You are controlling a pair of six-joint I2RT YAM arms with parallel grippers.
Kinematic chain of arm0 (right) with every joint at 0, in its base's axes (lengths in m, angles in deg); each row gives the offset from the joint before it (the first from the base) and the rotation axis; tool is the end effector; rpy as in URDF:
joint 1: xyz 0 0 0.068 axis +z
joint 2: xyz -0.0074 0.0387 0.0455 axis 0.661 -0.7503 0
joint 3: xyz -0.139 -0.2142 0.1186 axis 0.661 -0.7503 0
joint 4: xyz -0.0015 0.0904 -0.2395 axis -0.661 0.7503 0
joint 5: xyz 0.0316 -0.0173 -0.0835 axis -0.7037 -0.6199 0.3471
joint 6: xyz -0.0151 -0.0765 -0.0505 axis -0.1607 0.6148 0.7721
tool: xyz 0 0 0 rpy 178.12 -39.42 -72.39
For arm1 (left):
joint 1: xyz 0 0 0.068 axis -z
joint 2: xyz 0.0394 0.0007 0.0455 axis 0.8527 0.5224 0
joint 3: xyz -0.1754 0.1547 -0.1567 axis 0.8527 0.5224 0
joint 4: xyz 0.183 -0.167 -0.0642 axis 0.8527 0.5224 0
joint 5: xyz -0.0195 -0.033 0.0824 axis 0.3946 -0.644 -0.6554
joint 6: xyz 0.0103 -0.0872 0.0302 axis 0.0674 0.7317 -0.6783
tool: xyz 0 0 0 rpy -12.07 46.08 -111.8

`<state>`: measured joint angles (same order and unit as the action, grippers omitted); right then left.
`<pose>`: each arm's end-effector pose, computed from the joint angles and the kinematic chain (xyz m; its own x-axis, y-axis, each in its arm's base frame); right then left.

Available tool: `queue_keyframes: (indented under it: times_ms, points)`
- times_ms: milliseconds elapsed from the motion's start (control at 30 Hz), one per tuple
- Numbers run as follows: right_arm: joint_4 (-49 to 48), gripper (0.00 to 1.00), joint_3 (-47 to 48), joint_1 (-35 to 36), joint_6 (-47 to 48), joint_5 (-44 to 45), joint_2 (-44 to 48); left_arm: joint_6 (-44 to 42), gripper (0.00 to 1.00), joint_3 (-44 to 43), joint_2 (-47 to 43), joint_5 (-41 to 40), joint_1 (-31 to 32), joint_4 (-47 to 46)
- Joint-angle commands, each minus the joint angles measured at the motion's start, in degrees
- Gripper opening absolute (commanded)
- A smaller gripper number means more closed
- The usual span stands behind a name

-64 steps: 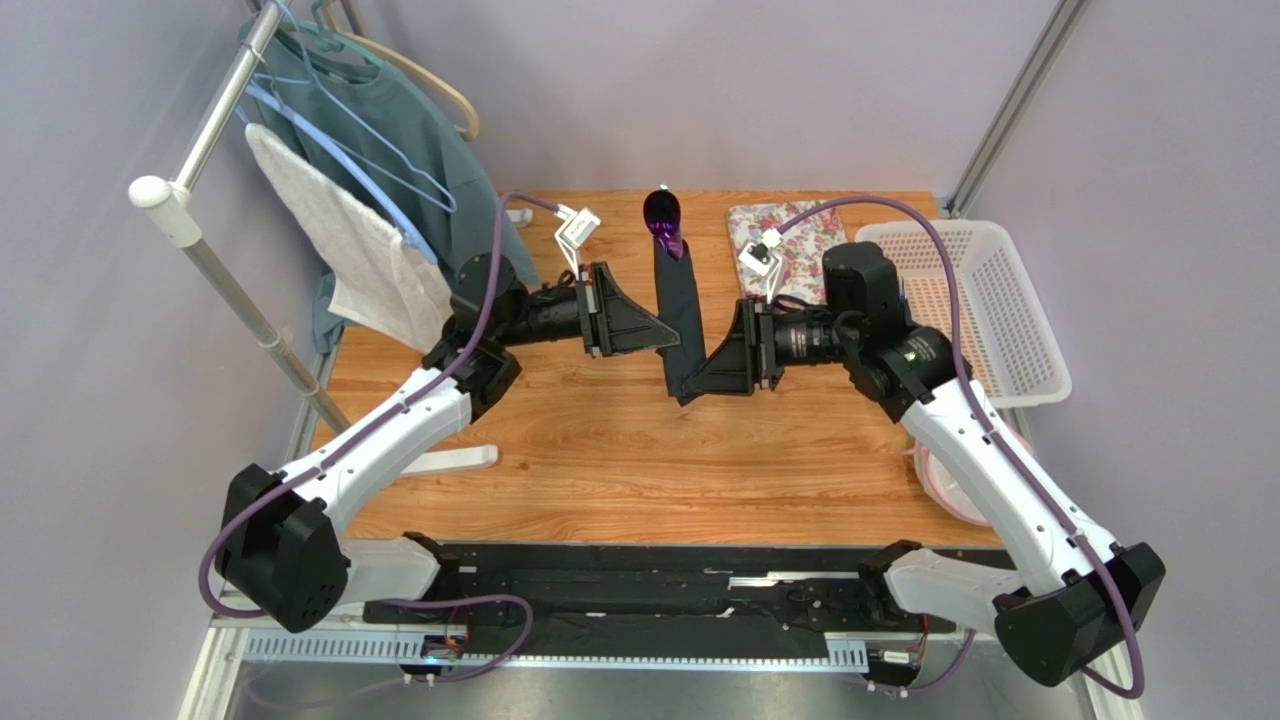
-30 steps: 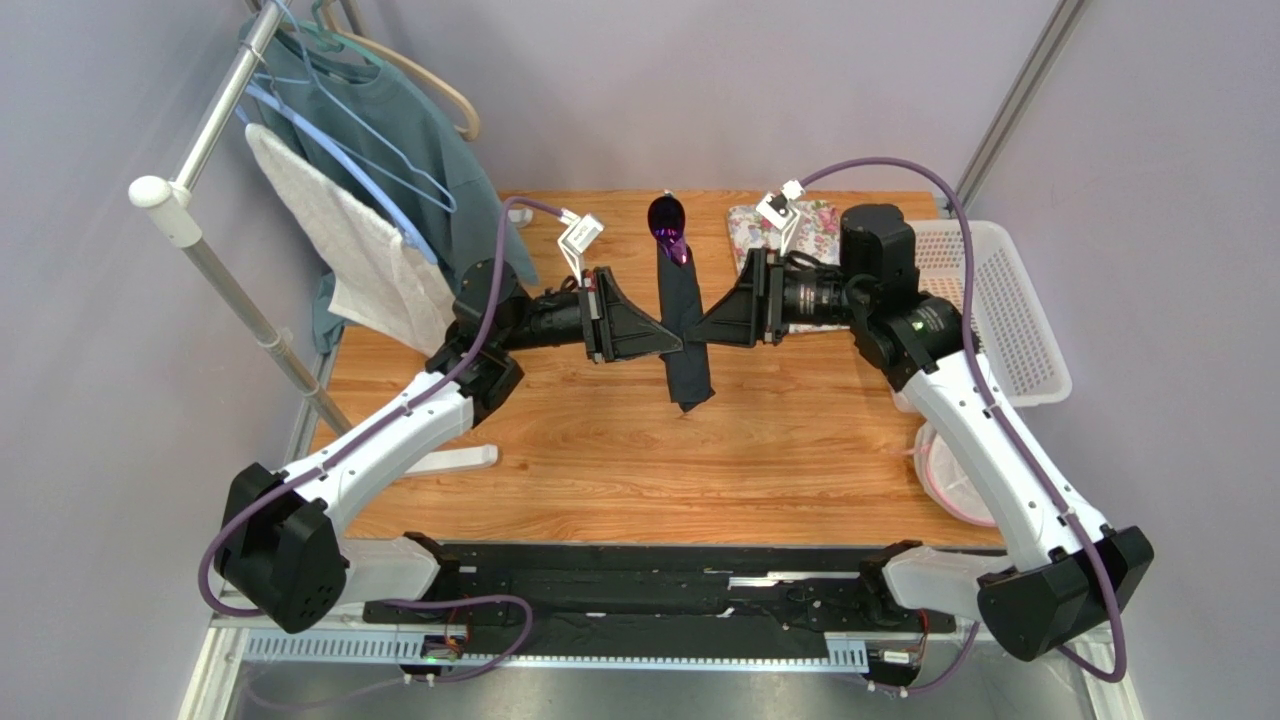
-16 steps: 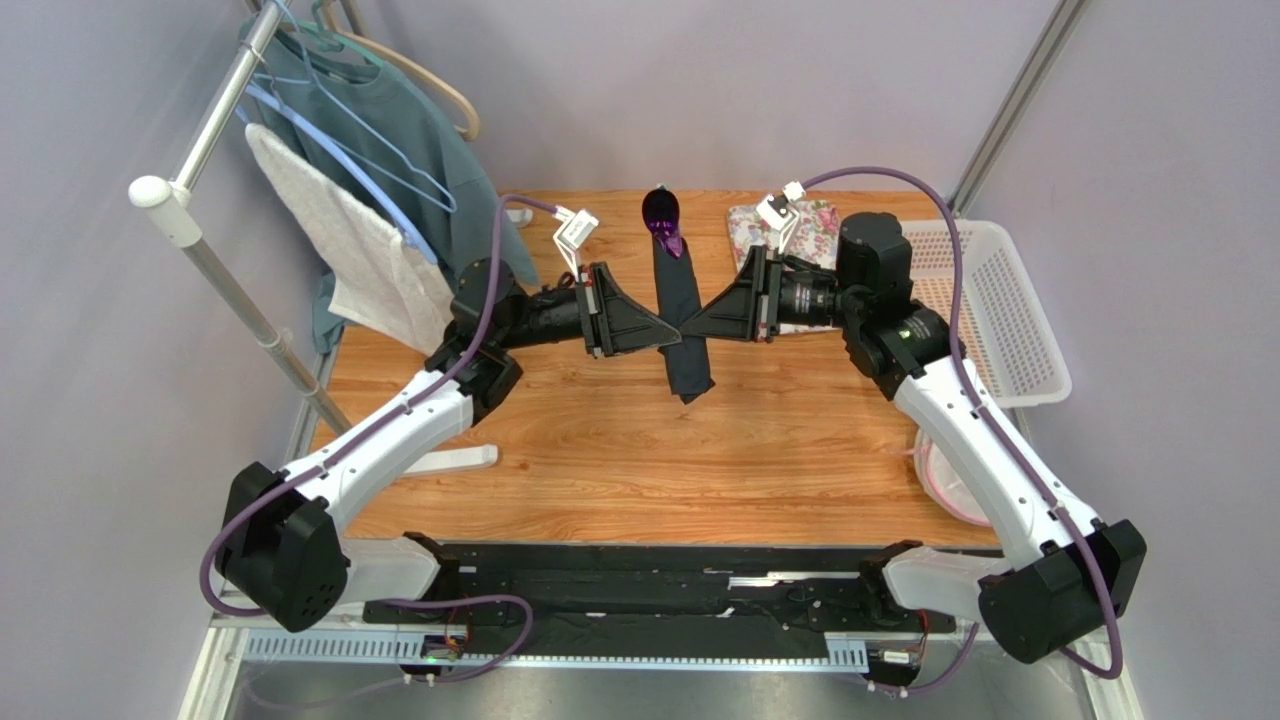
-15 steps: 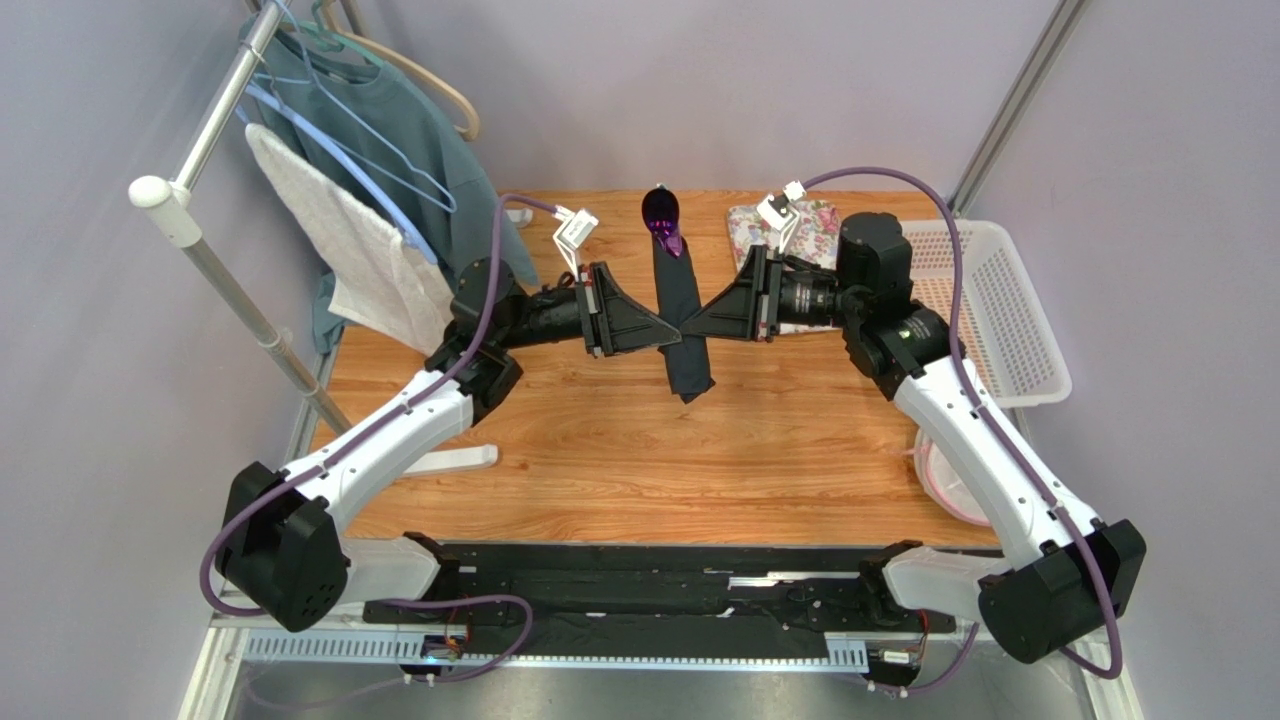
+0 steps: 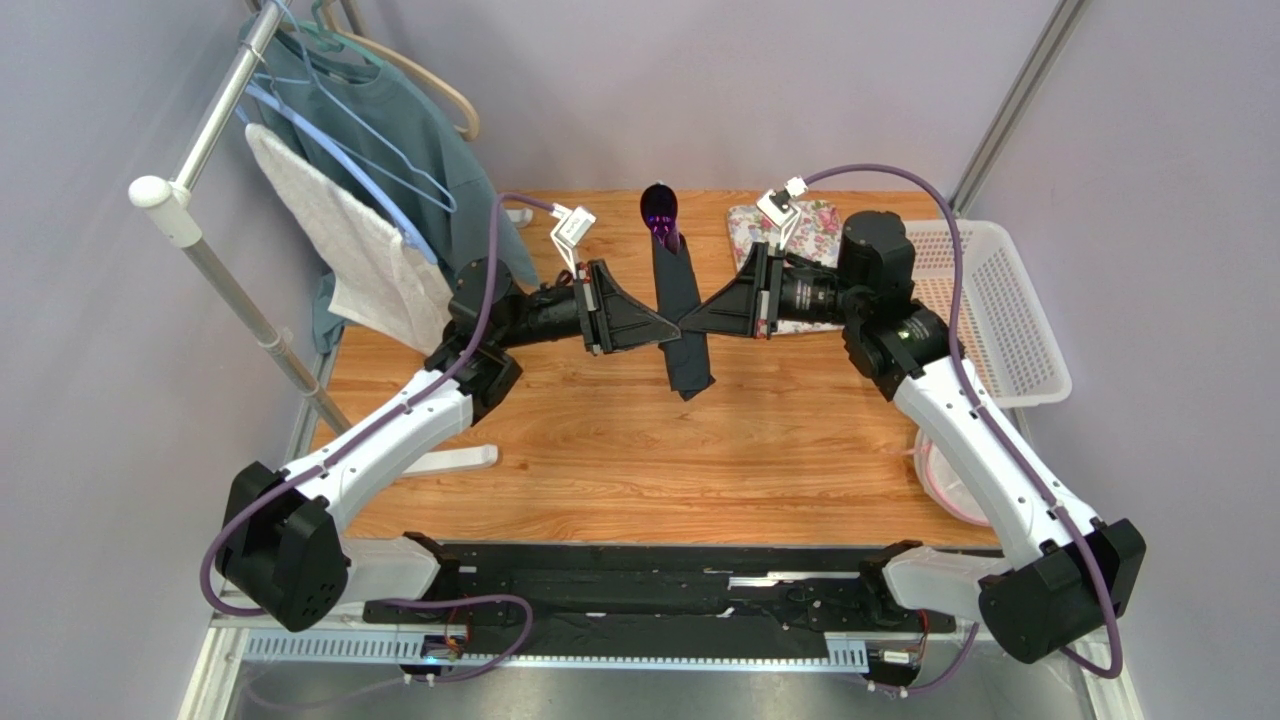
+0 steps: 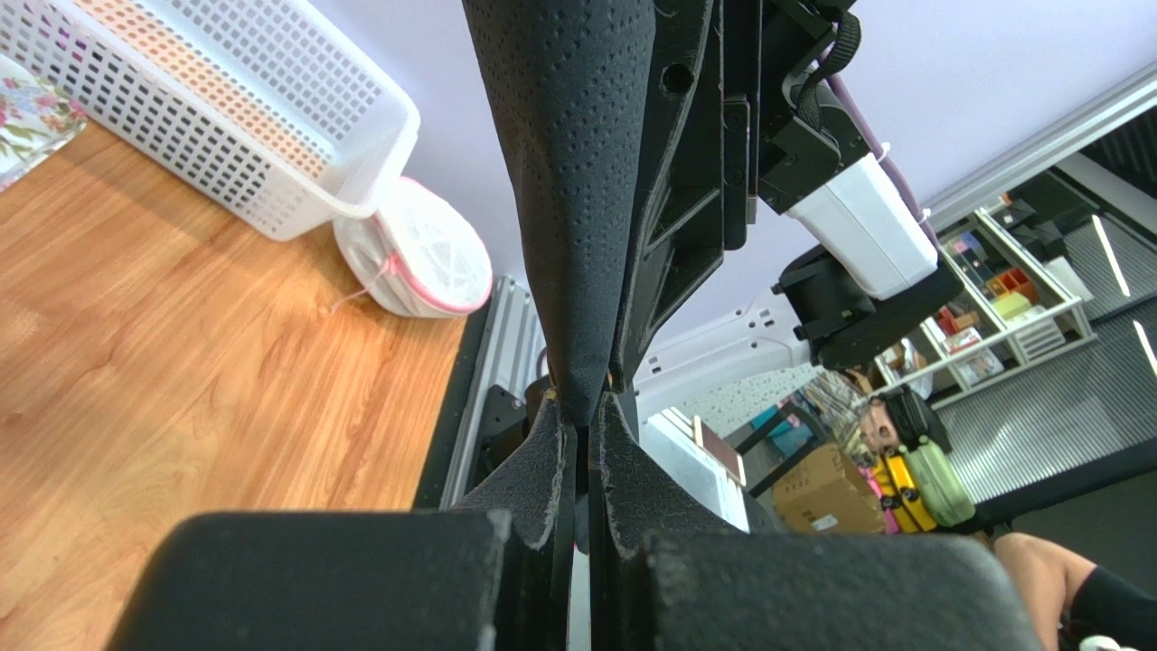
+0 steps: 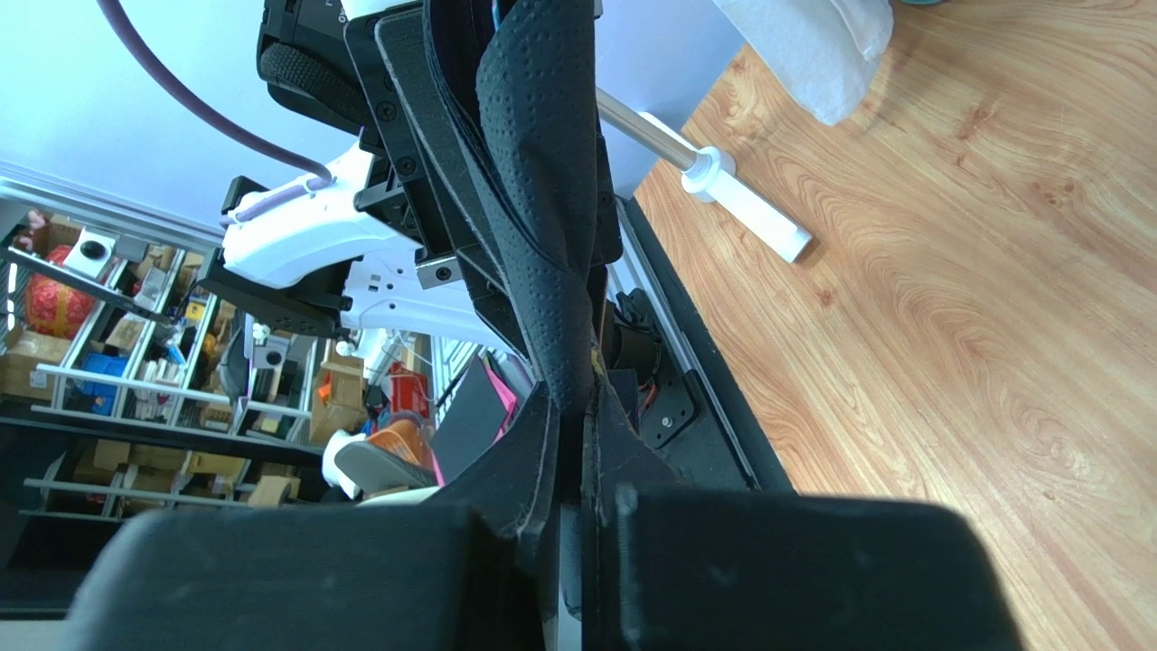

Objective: Place the utensils on the paper napkin and roll it up

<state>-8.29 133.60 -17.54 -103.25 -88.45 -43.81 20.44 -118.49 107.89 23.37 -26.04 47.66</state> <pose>0.2333 0.1770 0.4009 -0.8072 0.0917 -0.5831 -0.5551 0.2178 0.8027 0.2282 -0.2203 0.3817 -0.7430 -0.1856 -0.6431 0.6569 -0.0176 -0.7538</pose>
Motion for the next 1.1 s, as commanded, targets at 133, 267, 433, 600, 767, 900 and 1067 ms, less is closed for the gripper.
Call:
queue_keyframes:
  times_ms: [133, 267, 433, 600, 767, 900, 1067]
  points:
    - [0.25, 0.0, 2.5, -1.51, 3.38, -1.59, 0.57, -1.48, 0.14, -0.91, -1.4, 1.35, 0.67, -3.01]
    - [1.48, 0.0, 3.47, -1.77, 5.05, -2.56, 0.57, -1.83, 0.3, -0.83, -1.58, 1.35, 0.58, -2.31]
    - [2.09, 0.0, 4.0, -2.65, 6.45, -3.0, 1.0, -2.1, 0.4, -0.83, -1.58, 1.26, 0.58, -1.87]
    - [2.45, 0.0, 4.88, -3.97, 7.77, -4.14, 1.27, -2.27, 0.52, -0.74, -1.75, 1.17, 0.58, -1.16]
    - [6.49, 0.0, 6.37, -9.75, 11.37, -8.43, 1.27, -4.11, 0.67, -0.04, -2.28, 1.44, 0.14, 1.12]
    - [11.57, 0.0, 7.07, -15.56, 16.36, -12.57, 0.83, -6.92, 0.73, 0.14, -2.72, 2.31, 0.05, 3.75]
    - [23.96, 0.0, 9.1, -25.29, 25.78, -16.26, -0.31, -9.56, 0.74, 0.4, -2.99, 3.72, -0.04, 5.25]
